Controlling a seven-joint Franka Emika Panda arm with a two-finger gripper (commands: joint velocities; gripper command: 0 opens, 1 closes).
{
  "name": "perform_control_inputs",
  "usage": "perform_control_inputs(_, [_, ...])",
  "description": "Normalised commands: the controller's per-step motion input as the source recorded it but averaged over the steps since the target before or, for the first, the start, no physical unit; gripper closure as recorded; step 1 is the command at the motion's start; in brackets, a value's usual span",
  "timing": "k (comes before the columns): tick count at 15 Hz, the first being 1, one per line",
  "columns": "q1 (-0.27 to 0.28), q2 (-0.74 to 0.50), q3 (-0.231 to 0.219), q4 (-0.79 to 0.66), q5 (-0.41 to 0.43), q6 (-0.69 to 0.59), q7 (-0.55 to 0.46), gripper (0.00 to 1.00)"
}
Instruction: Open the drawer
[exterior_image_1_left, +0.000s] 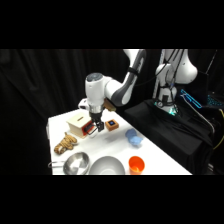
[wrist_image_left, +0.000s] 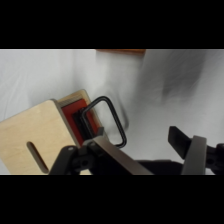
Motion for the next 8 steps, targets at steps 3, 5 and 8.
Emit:
perform_control_inputs(3, [0.073, 0.20, -0.099, 0.17, -0.091, 0.19, 0.06, 0.00])
perform_control_inputs(5, [0.050, 0.20, -0.076, 0.17, -0.034, 0.18, 0.01, 0.00])
perform_control_inputs(8, [0.049, 0.19, -0.075, 0.16, -0.008, 0.19, -0.01, 0.00])
